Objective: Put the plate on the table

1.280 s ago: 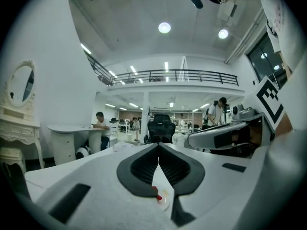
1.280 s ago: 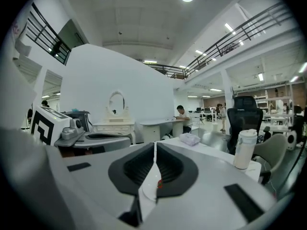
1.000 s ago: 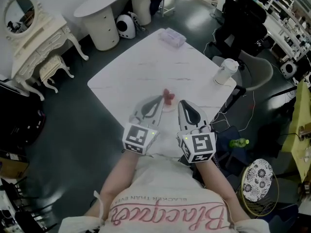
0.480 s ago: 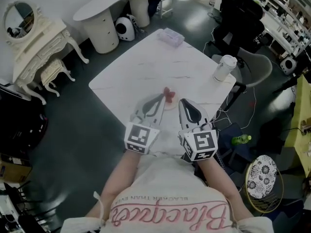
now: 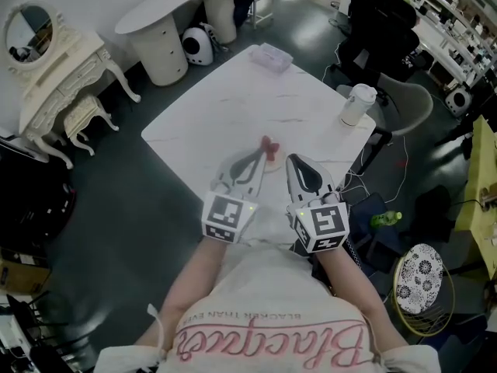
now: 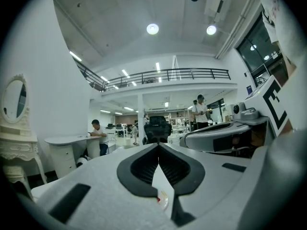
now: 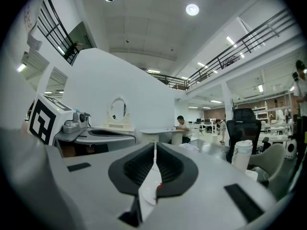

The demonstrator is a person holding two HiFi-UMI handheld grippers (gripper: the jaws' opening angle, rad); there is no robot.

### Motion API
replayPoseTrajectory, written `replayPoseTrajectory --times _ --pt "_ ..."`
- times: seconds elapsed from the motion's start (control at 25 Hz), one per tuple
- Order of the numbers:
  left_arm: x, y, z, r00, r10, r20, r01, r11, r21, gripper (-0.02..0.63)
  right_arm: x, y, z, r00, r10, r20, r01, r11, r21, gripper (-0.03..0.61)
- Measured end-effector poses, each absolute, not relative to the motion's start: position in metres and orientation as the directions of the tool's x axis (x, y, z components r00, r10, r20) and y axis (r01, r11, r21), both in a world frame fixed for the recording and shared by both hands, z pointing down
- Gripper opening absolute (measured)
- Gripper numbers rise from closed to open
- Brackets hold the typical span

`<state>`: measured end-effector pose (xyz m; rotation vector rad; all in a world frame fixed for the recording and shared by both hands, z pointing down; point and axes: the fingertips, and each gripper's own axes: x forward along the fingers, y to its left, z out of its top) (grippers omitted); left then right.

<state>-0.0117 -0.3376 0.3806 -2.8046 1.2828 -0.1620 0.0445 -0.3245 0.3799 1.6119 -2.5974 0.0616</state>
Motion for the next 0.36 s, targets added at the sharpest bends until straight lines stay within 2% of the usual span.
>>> replayPoseTrajectory --times 0.36 --pt "-0.01 -0.3296 0.3811 0.649 -0.759 0.058 -0.75 -0.651 -0.119 0.005 0.0396 -0.317 0.3866 -0.46 -0.881 0.111 -0.885 0.465 0.027 0.014"
